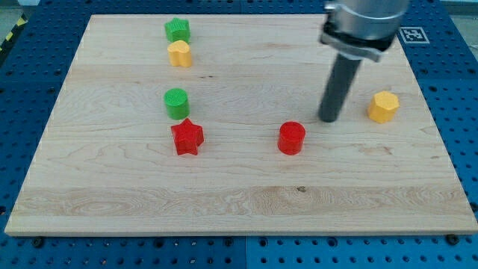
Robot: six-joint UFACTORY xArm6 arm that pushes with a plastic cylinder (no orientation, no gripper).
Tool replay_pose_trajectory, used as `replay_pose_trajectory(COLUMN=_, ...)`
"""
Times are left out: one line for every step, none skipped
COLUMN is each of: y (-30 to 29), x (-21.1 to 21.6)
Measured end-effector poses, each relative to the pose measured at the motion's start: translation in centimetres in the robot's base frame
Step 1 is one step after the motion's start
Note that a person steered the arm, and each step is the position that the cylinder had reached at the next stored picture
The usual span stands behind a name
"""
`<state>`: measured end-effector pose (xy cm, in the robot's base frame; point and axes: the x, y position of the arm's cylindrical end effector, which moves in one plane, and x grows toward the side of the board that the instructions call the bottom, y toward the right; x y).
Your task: Slide the yellow heart towards the yellow hexagon
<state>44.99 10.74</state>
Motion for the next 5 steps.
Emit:
replay_pose_trajectory(y=-6.8, x=0.0)
replay_pose_trajectory(y=-11.0, x=-1.7)
replay_pose_trajectory(y=-12.9, x=-5.7)
replay_pose_trajectory(y=-18.4, x=-6.7)
replay_pose_trajectory(y=-24.4, x=-7.5)
